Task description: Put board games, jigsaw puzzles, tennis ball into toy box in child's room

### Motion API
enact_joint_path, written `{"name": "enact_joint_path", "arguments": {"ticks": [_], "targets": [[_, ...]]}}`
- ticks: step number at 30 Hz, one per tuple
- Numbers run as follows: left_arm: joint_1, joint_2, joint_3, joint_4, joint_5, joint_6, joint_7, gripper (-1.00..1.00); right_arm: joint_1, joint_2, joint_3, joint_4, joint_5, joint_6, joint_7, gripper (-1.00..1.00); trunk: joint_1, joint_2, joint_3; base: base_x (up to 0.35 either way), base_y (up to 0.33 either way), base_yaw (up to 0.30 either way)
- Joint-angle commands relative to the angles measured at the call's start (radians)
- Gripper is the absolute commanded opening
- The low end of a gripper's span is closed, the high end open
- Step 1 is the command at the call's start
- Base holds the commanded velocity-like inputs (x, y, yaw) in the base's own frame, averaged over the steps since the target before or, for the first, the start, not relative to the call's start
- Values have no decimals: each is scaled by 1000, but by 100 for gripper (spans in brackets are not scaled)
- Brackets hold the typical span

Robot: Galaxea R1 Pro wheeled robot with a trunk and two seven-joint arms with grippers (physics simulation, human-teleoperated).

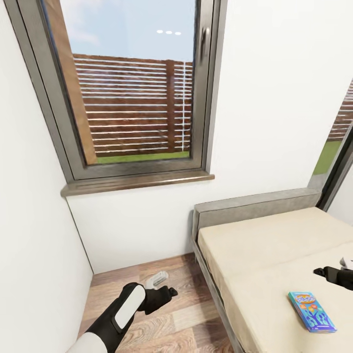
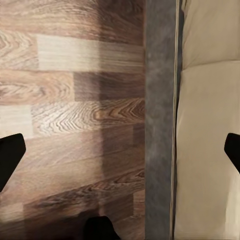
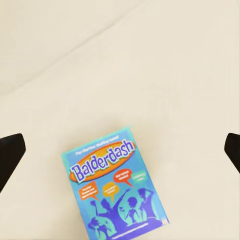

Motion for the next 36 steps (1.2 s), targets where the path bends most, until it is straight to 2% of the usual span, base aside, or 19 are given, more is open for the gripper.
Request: {"name": "enact_joint_path", "arguments": {"ticks": [1,13,21,23,32,36], "targets": [[-2,0,-2,-2,9,4,11,100,-1,0,-2,0,-3,7,6,100,4,-8,-4,0,0,0],[-3,1,-2,-1,8,9,13,100,-3,-4,-11,17,-11,10,15,100,50,-92,-42,0,0,0],[-4,1,-1,1,10,10,13,100,-11,-50,-17,87,-18,16,16,100,81,-148,-67,0,0,0],[-4,1,-1,1,12,11,13,100,-12,-54,-17,93,-24,16,16,100,88,-162,-73,0,0,0],[-5,1,-1,1,15,12,11,100,-12,-57,-16,103,-63,18,18,100,123,-225,-101,0,0,0],[-5,1,-1,1,15,13,11,100,-13,-58,-17,104,-72,18,51,100,138,-253,-114,0,0,0]]}}
